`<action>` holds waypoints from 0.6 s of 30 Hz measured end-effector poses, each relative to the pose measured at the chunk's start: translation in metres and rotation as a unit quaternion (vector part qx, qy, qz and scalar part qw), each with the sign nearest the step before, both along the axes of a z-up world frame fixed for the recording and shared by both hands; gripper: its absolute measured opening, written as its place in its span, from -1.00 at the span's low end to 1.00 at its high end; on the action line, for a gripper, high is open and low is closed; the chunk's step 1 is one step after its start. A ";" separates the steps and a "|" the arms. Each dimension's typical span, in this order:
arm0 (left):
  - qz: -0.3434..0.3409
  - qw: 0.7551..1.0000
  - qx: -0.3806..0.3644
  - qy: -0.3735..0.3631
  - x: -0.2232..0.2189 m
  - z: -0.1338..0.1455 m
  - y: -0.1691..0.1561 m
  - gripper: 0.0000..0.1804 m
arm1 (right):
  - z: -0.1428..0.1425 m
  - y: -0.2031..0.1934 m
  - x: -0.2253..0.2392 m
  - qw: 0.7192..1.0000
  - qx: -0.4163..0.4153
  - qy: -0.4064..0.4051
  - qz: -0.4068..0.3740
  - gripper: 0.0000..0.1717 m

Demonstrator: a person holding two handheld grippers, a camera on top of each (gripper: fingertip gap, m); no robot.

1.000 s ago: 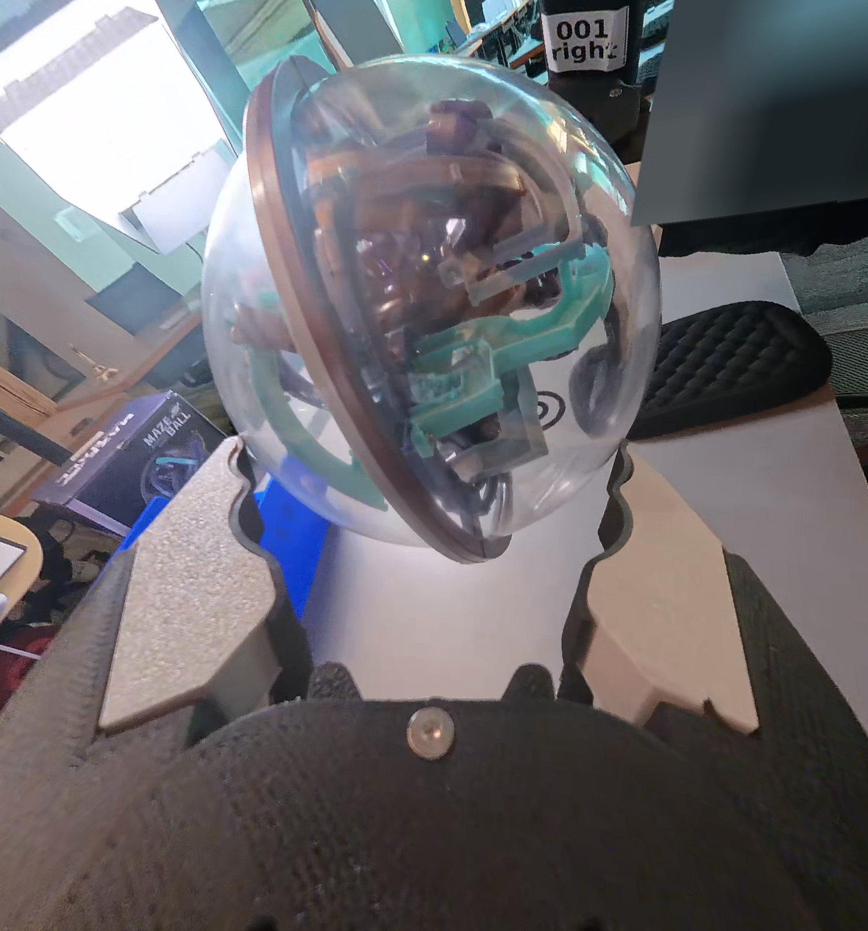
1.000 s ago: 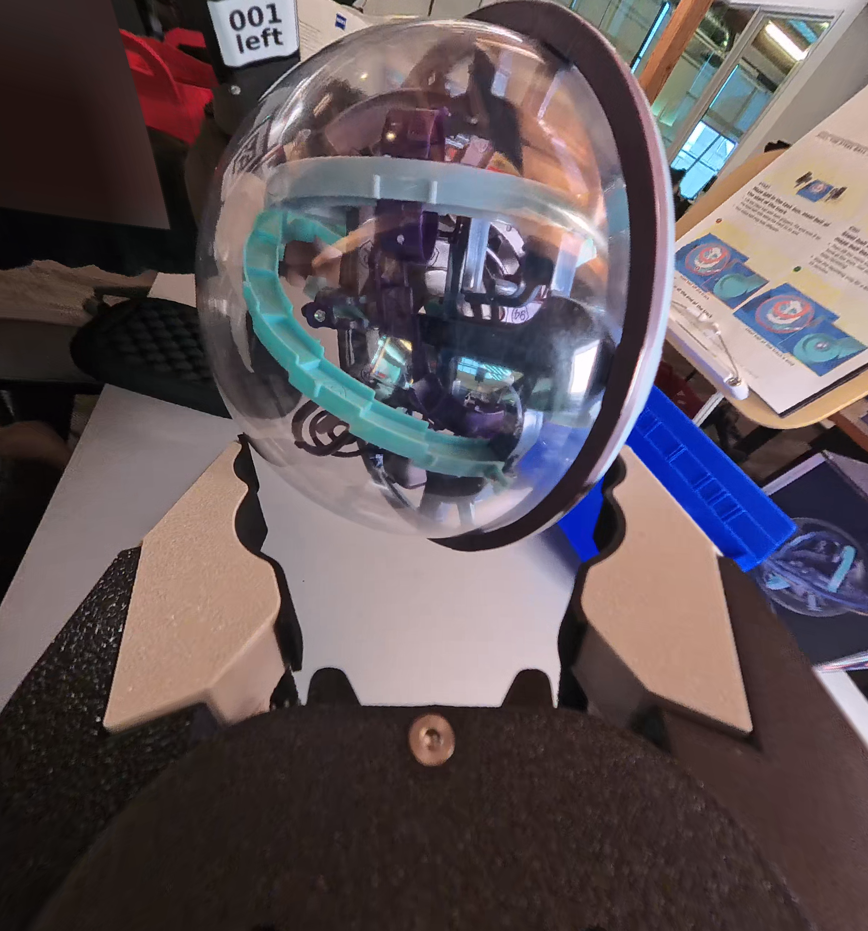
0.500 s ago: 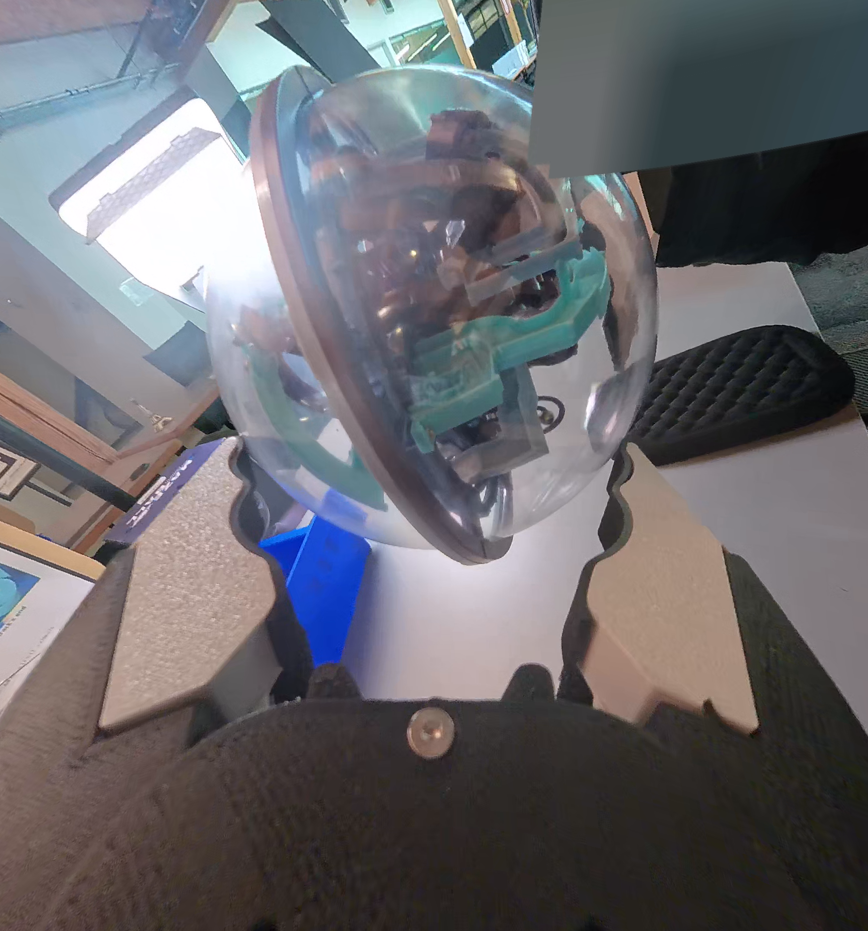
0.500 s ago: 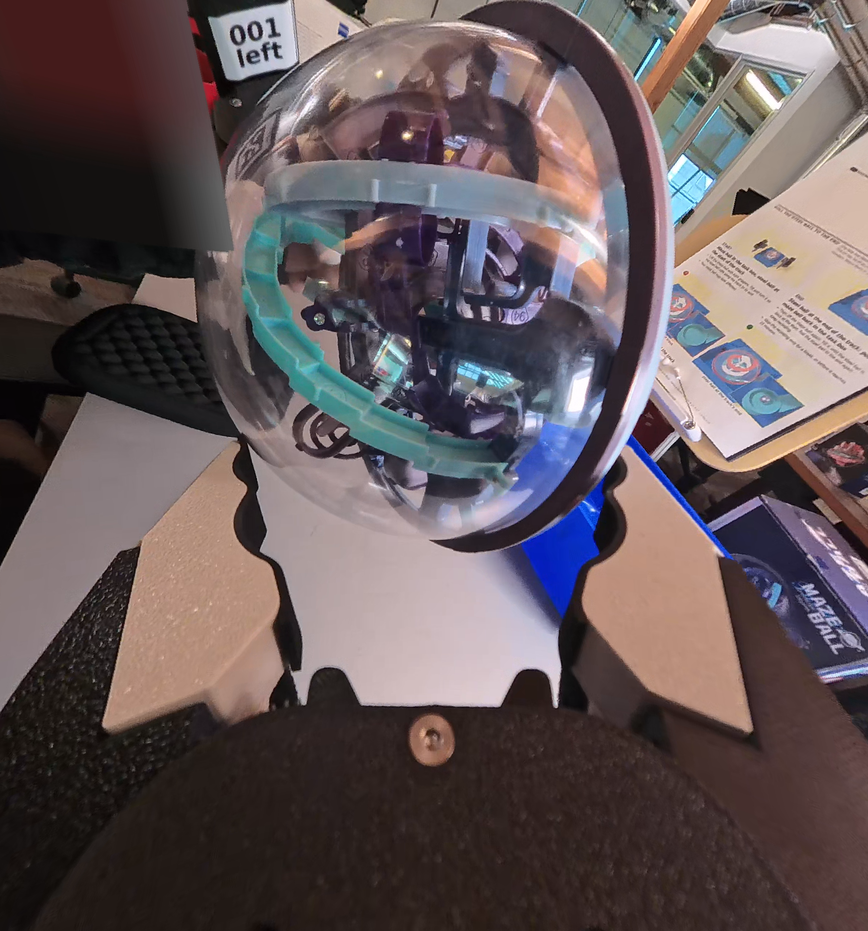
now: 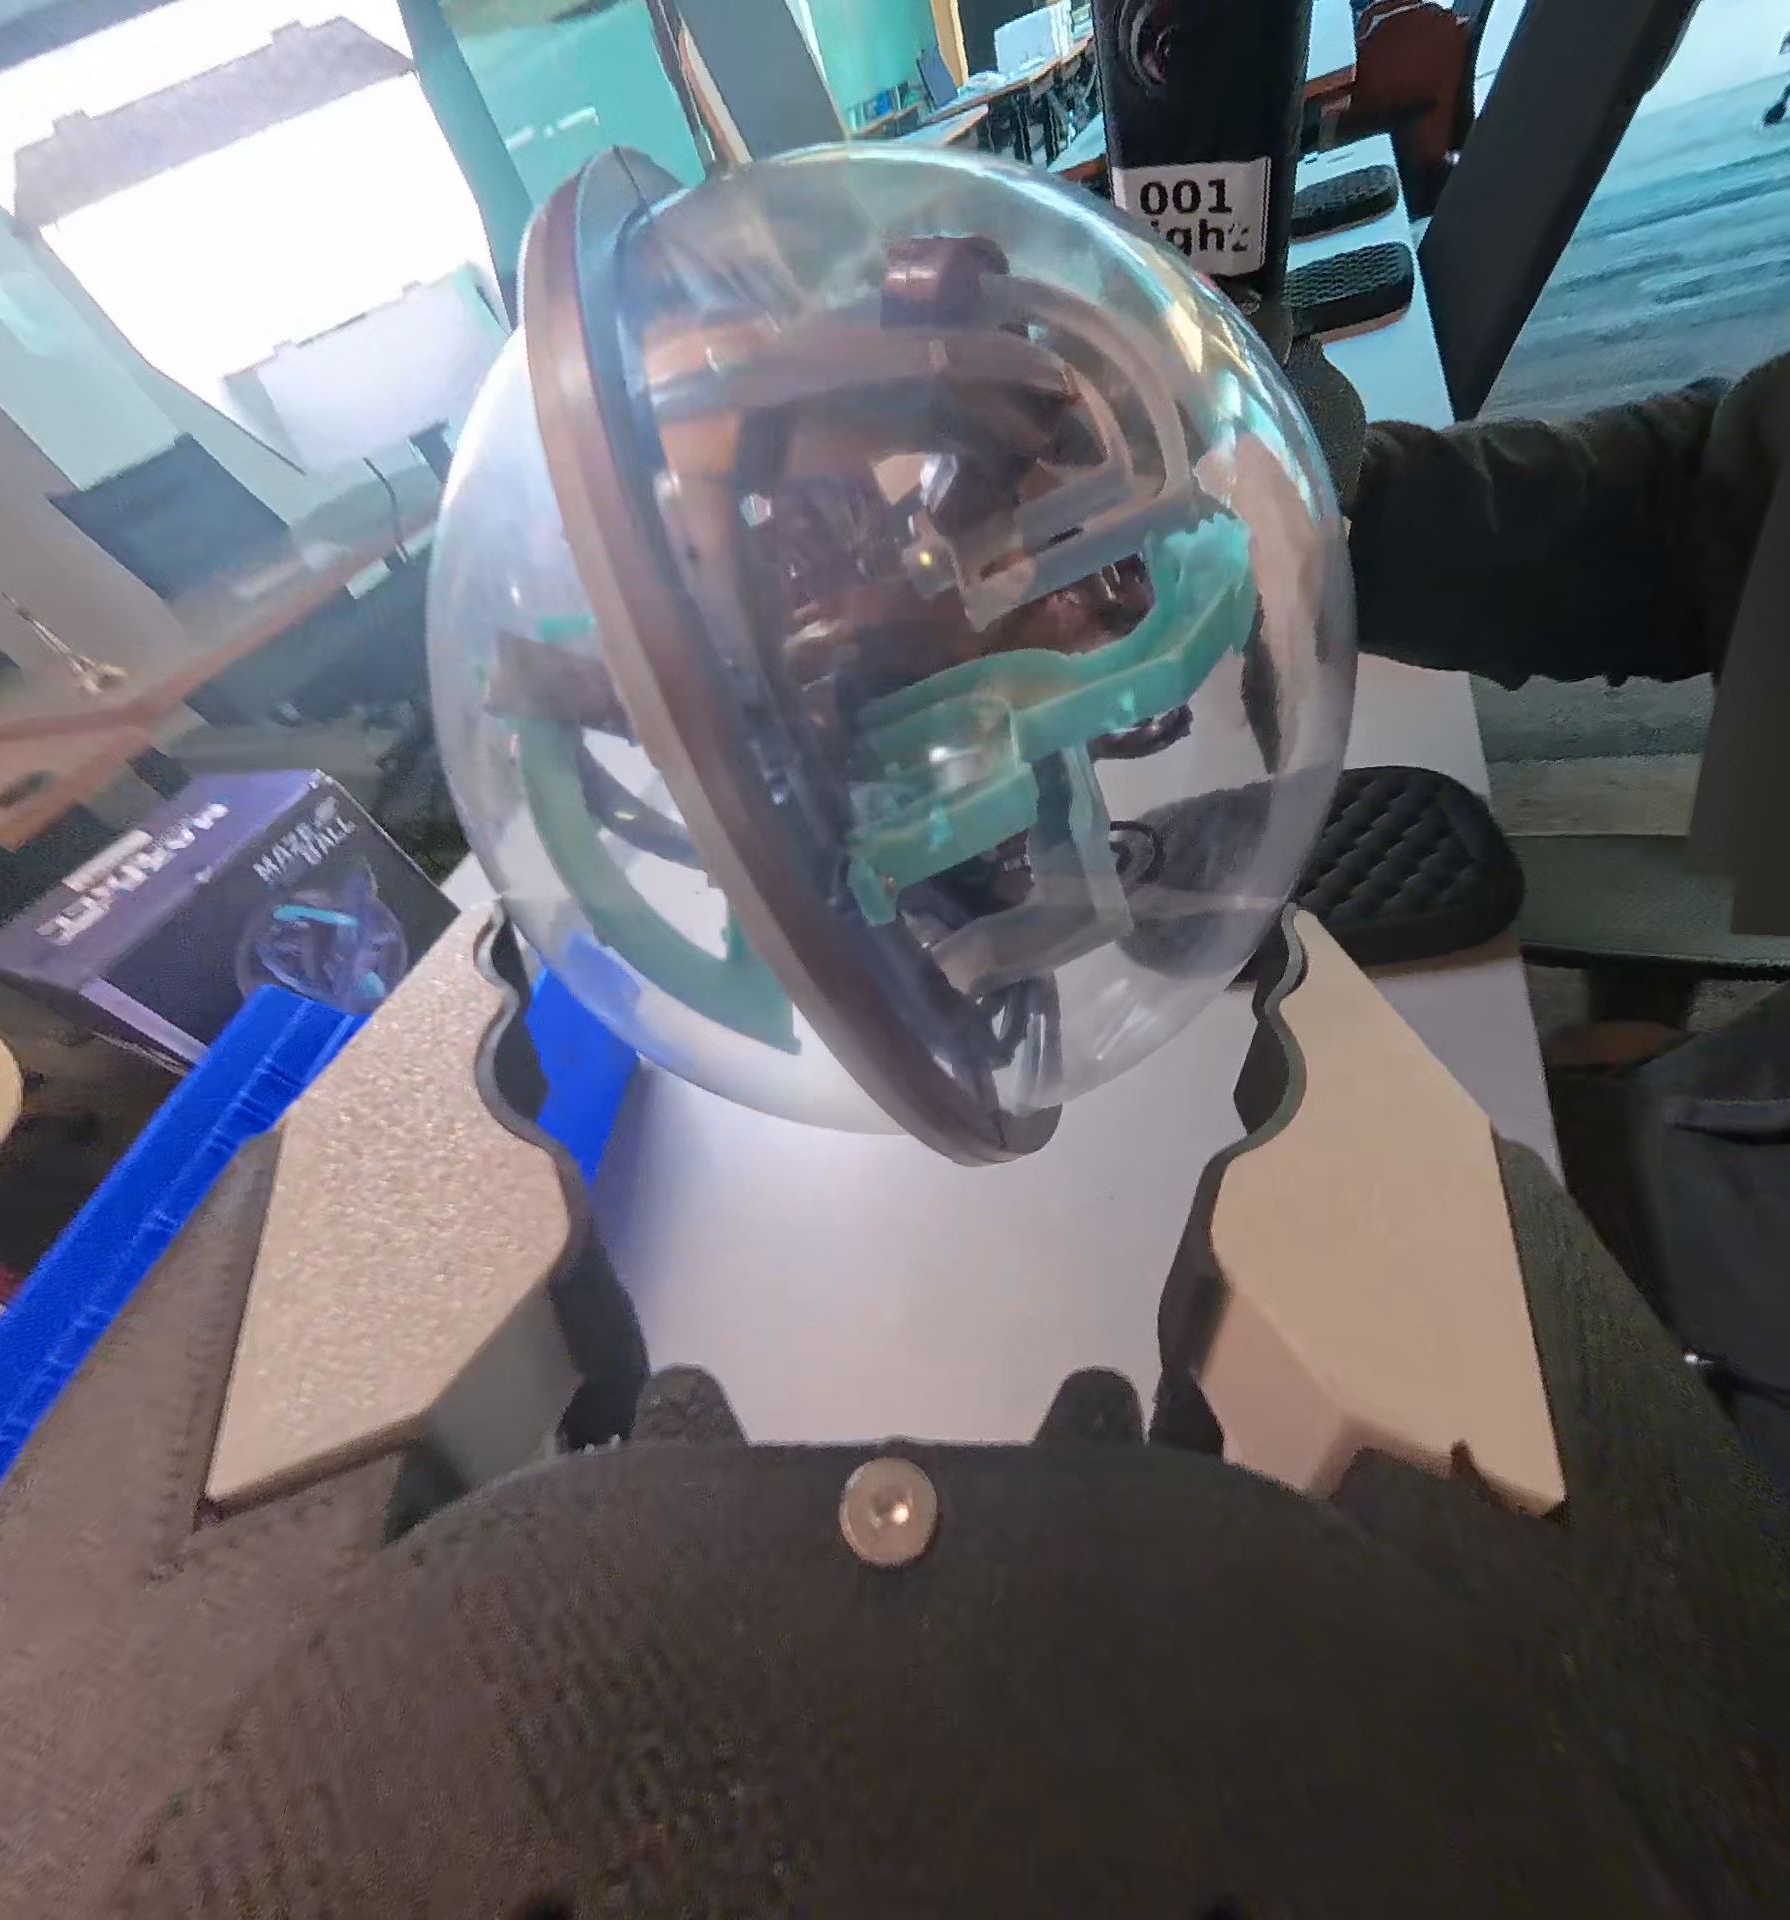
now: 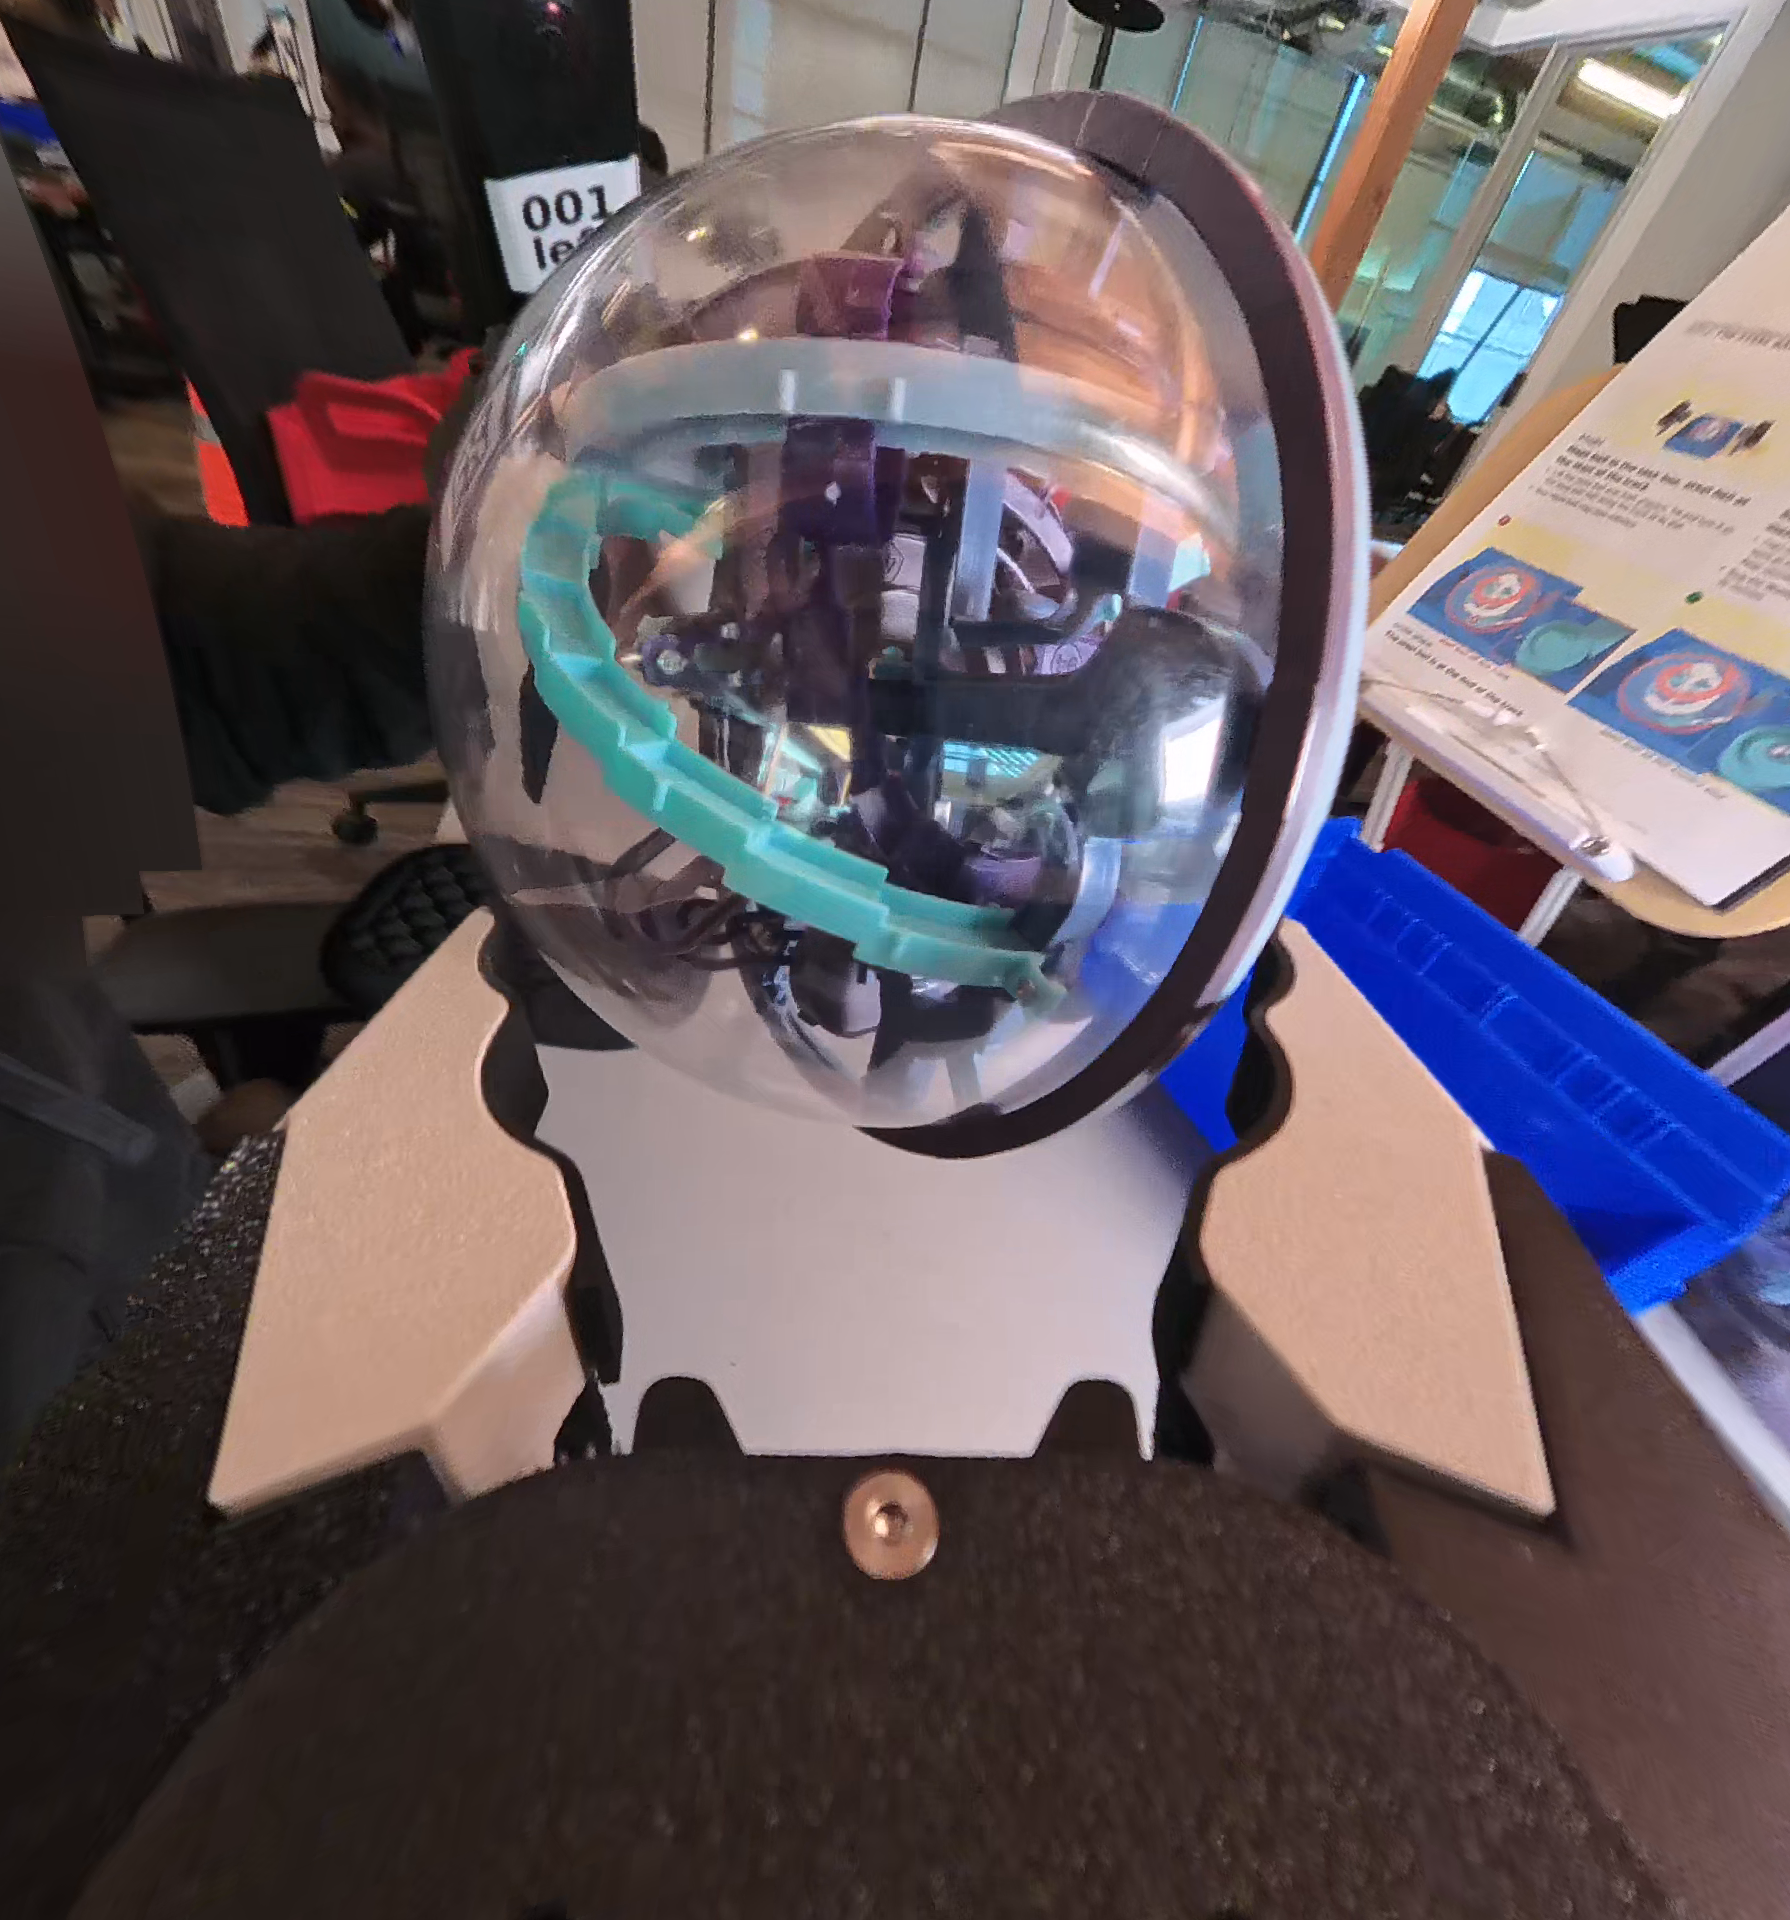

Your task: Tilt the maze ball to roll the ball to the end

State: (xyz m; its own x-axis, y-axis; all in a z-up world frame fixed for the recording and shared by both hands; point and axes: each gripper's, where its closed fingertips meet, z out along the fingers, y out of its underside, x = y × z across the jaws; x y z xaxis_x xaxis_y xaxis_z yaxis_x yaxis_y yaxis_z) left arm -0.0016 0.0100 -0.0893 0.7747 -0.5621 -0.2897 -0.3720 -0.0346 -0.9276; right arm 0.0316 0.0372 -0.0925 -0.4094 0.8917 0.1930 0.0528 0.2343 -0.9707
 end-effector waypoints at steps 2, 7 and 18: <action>0.002 1.000 -0.022 -0.018 -0.001 -0.002 -0.001 0.51 | -0.002 -0.001 -0.001 1.000 -0.027 -0.012 0.004 0.55; 0.006 0.994 -0.079 -0.069 -0.002 -0.013 -0.002 0.51 | -0.015 -0.003 -0.003 0.994 -0.094 -0.052 0.009 0.56; 0.012 0.943 -0.221 -0.247 0.001 -0.082 0.007 0.52 | -0.106 -0.014 0.007 0.903 -0.355 -0.238 0.034 0.56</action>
State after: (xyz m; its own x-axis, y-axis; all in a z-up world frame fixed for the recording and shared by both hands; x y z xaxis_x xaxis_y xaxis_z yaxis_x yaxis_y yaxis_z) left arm -0.0005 0.0169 -0.1711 0.7676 -0.5239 0.3692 0.1078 -0.4623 -0.8802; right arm 0.0382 0.0233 -0.1990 -0.3536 0.6914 -0.6300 0.5128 -0.4200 -0.7488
